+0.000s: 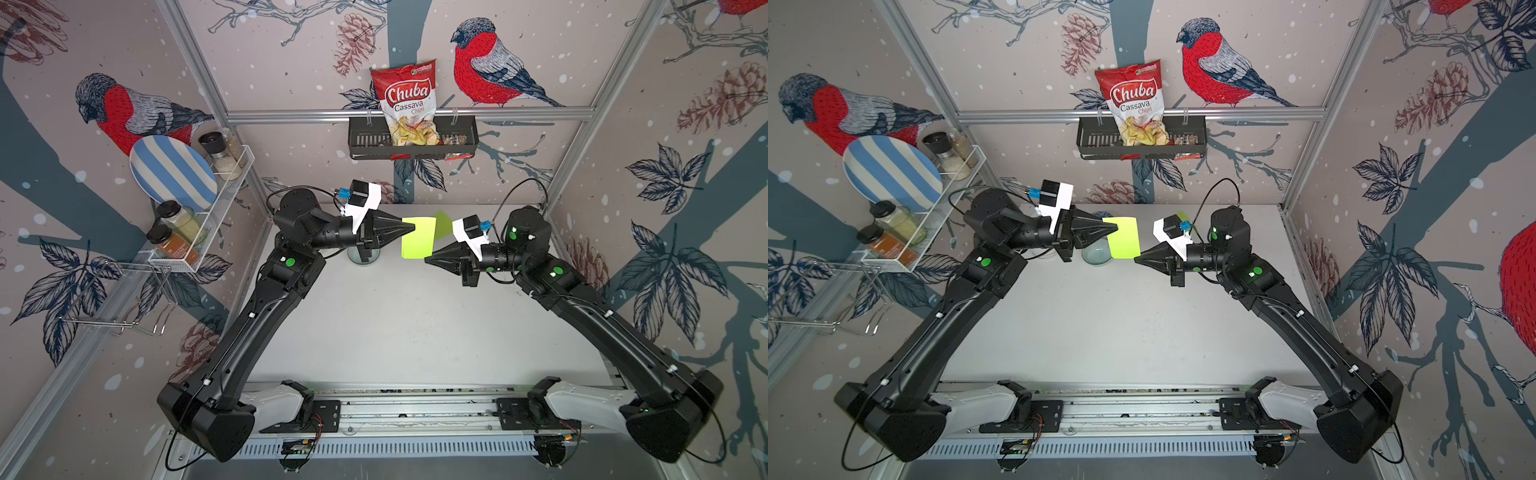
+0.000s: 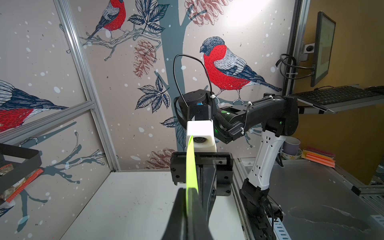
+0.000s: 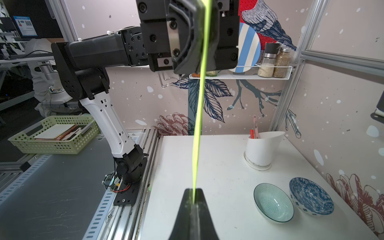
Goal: Fold the square paper along the opposite sides
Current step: Smooth out the paper.
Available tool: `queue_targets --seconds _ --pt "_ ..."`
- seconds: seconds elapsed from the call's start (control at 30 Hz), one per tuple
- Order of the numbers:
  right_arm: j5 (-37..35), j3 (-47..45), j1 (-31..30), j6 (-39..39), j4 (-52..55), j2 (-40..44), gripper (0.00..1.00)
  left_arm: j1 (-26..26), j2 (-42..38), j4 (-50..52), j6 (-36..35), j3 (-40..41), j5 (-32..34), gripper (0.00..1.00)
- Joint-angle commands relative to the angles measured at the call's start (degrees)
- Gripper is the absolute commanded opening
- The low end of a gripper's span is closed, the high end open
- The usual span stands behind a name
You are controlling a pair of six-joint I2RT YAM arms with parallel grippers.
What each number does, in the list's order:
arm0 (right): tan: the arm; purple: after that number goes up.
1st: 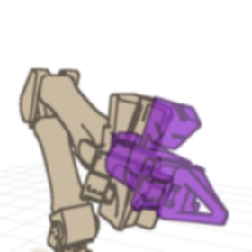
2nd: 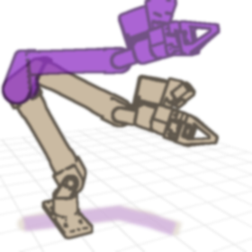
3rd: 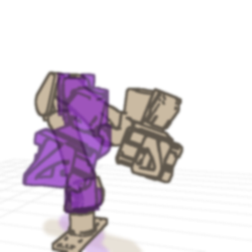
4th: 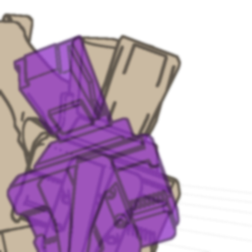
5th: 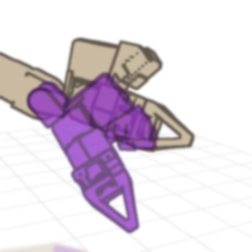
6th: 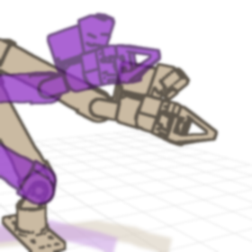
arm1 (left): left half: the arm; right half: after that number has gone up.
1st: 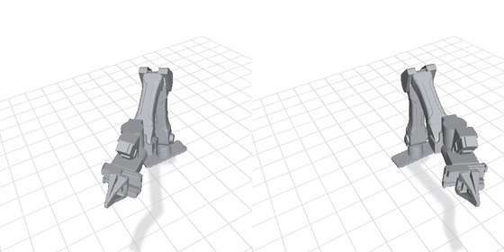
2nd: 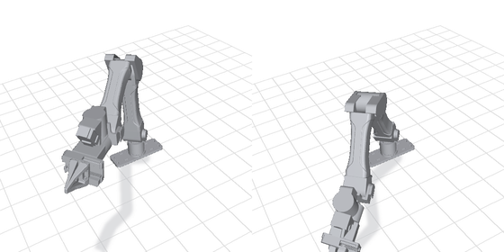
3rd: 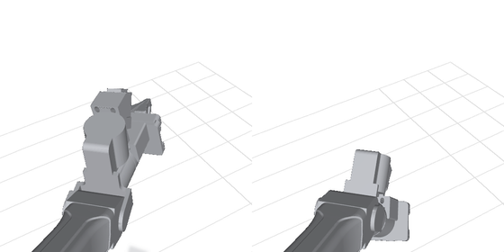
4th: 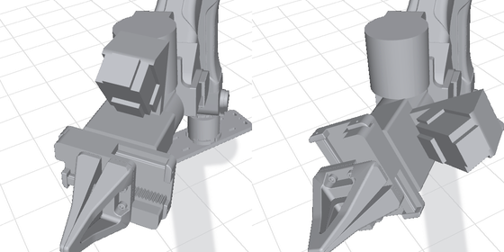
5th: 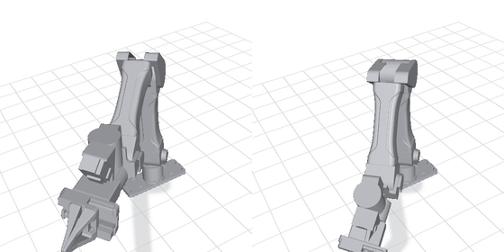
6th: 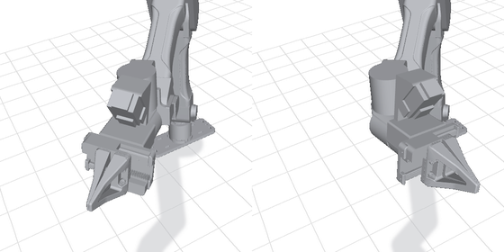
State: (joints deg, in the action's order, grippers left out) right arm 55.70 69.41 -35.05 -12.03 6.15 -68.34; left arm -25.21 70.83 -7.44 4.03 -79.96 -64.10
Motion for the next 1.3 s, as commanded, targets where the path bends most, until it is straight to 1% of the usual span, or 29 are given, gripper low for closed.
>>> queue_targets --seconds 0.0,0.03,0.07,0.1,0.13,0.17,0.23,0.33,0.43,0.47,0.5,0.53,0.57,0.6,0.63,0.67,0.7,0.73,0.83,0.93,1.03,1.1,1.2,1.27 --pt "-0.5 -0.3 0.0 0.3 -1.1 0.3 0.0 0.1 -0.2 -0.9 -0.9 -0.5 0.4 0.0" --pt "-0.9 -0.5 0.0 0.5 -1.4 0.6 0.0 0.1 -0.2 -0.9 -0.8 -0.5 0.4 0.0" --pt "-1.3 -0.9 0.1 0.7 -1.8 0.7 0.04 0.1 -0.3 -0.9 -0.9 -0.5 0.4 0.0" --pt "-1.4 -1.1 0.1 0.7 -2.0 0.9 0.16 0.1 -0.2 -0.9 -0.9 -0.5 0.4 0.0" --pt "-1.4 -1.3 0.1 0.4 -2.0 1.0 0.21 0.1 -0.2 -0.9 -0.8 -0.5 0.4 0.0" --pt "-1.5 -1.5 0.1 0.5 -2.1 1.2 0.21 0.1 -0.2 -0.8 -0.8 -0.5 0.4 0.0" --pt "-1.7 -1.8 0.1 0.7 -2.4 1.3 0.0 0.0 -0.2 -0.8 -0.9 -0.5 0.5 0.0" --pt "-1.6 -1.9 0.1 0.5 -1.9 1.3 0.0 0.1 -0.2 -0.8 -0.9 -0.5 0.5 0.0" --pt "-2.9 -2.6 0.2 0.8 -2.1 1.8 0.0 0.1 -0.3 -1.0 -1.0 -0.4 0.8 0.0" --pt "-3.2 -2.9 0.1 0.7 -2.0 2.3 0.08 0.1 -0.3 -1.0 -0.9 -0.2 1.2 0.0" --pt "-4.1 -3.5 0.2 0.7 -2.1 2.8 0.24 0.1 -0.3 -1.1 -0.9 0.0 1.7 0.0" --pt "-5.1 -4.4 0.3 0.9 -2.3 3.5 0.34 0.1 -0.3 -1.1 -1.0 0.2 2.3 0.0" --pt "-6.3 -5.2 0.5 1.1 -2.5 4.2 0.4 0.1 -0.4 -1.2 -0.9 0.6 3.2 0.0" --pt "-8.6 -6.5 0.6 1.6 -2.8 5.1 0.49 0.1 -0.4 -1.5 -0.7 1.2 4.5 0.0" --pt "-11.9 -8.0 0.7 2.3 -3.5 6.2 0.57 0.1 -0.5 -2.0 -0.4 1.8 6.1 0.0" --pt "-15.4 -9.4 0.8 3.2 -4.4 7.2 0.63 0.1 -0.4 -2.5 0.0 2.6 7.5 0.0" --pt "-19.9 -11.1 1.0 4.3 -5.2 8.6 0.69 0.0 -0.5 -3.3 0.8 3.7 9.9 0.0" --pt "-24.8 -12.6 1.2 5.4 -6.0 10.0 0.79 0.1 -0.6 -4.5 1.9 5.1 12.2 0.0" --pt "-39.0 -17.5 2.1 8.7 -9.3 14.6 0.99 0.1 -0.2 -8.5 5.5 9.8 17.2 0.0" --pt "-52.6 -23.8 3.4 12.2 -16.0 20.9 1.0 0.1 0.8 -14.1 11.3 15.7 20.8 0.0" --pt "-61.8 -29.8 5.9 16.1 -22.0 26.5 1.0 0.0 3.4 -17.6 16.1 20.3 22.8 0.0" --pt "-64.2 -31.7 8.2 18.0 -23.6 28.2 1.0 -0.4 5.6 -18.2 18.0 22.4 22.9 0.0" --pt "-63.3 -30.3 12.4 20.7 -20.5 27.1 1.0 -2.1 9.0 -17.2 18.5 25.5 24.2 0.0" --pt "-62.6 -29.2 14.1 21.9 -18.8 25.3 1.0 -3.9 11.3 -15.0 17.2 26.1 26.2 0.0"
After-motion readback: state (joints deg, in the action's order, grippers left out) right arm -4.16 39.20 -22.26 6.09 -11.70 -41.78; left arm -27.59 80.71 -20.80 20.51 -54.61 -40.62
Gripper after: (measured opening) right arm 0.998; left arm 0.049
